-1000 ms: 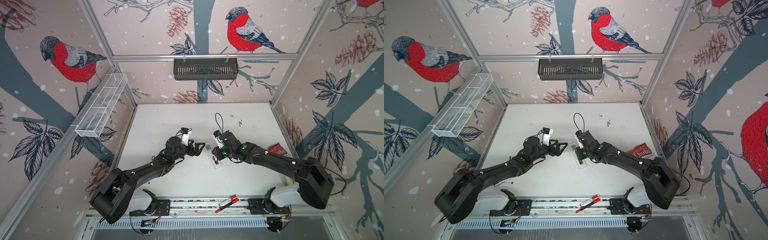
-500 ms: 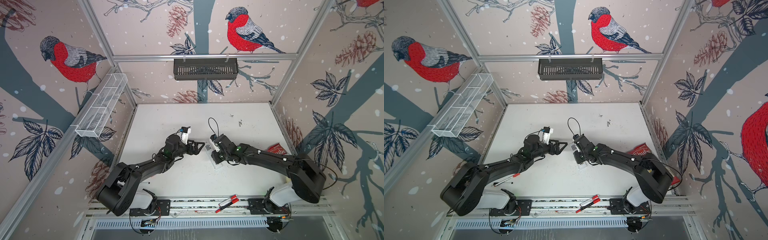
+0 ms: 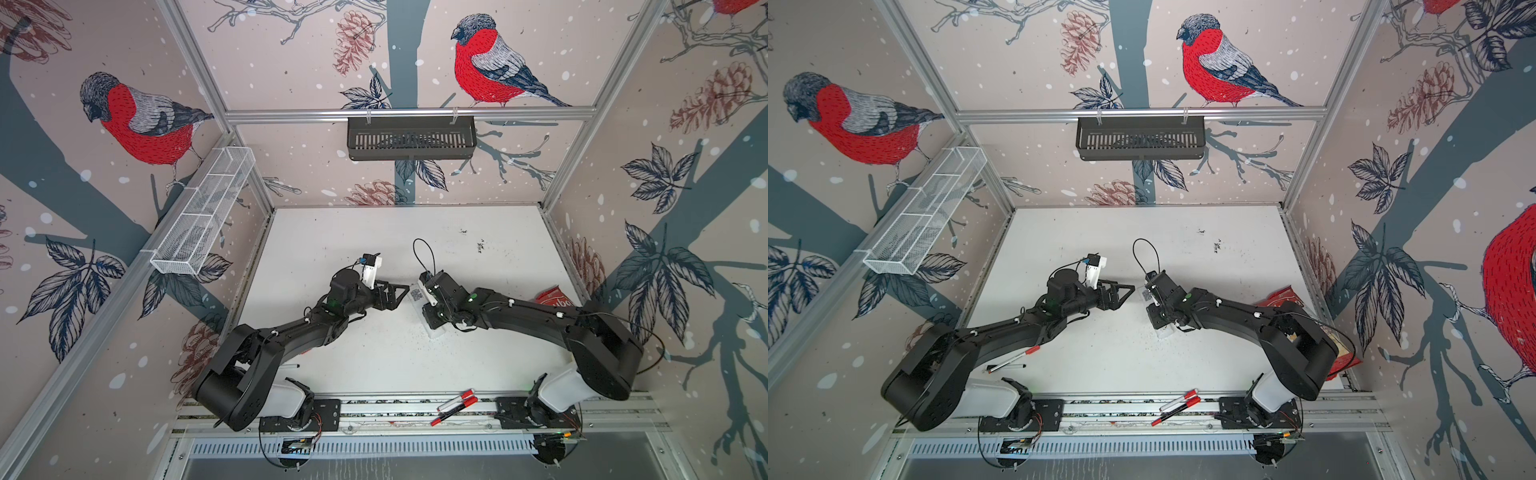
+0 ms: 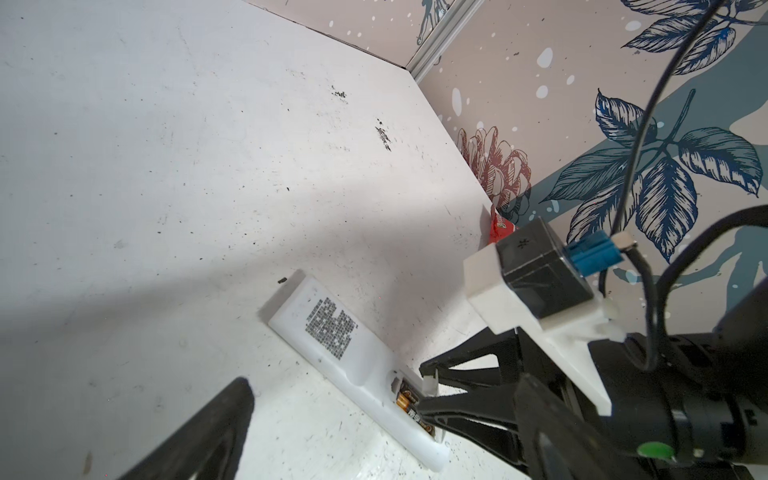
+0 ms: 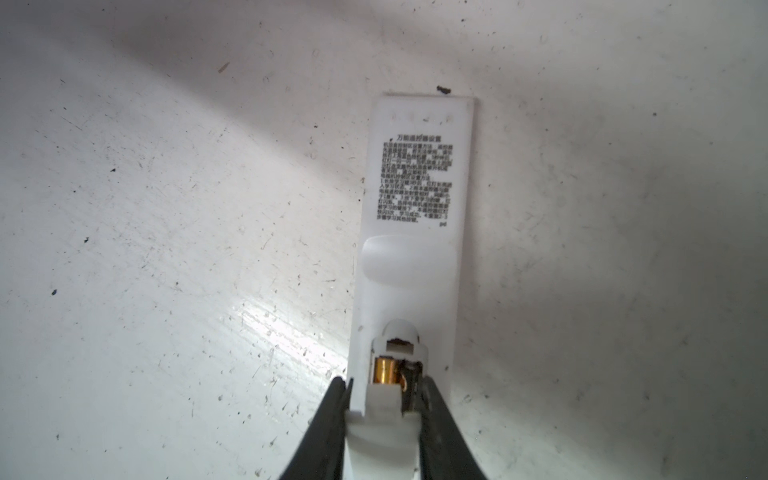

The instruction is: Load the batteries into the remote control

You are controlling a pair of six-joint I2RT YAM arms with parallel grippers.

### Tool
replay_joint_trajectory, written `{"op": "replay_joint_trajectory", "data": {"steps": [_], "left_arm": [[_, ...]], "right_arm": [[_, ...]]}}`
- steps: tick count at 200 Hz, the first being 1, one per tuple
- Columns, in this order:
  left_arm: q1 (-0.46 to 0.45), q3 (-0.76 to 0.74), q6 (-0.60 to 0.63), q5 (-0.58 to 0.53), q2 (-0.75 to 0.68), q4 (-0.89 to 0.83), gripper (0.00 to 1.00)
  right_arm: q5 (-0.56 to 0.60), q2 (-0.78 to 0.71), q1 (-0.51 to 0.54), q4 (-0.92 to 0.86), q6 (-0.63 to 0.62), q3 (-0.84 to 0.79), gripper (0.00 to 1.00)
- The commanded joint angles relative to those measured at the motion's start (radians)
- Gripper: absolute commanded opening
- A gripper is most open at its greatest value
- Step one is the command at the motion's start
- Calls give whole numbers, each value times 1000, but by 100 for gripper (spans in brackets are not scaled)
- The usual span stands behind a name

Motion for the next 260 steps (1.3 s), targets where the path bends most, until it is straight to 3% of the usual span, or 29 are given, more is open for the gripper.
{"op": "replay_joint_trajectory", "data": {"steps": [1,158,260], "left_arm": [[3,-2,2,30,2,48,98],[9,-4,-2,49,1,51,98],[9,-4,-2,53,2,50,98]], "right_arm": [[32,4,5,9,7,4,26],[108,26,50,-41,15,21,25],[88,7,53,-55,102,40,24]]}}
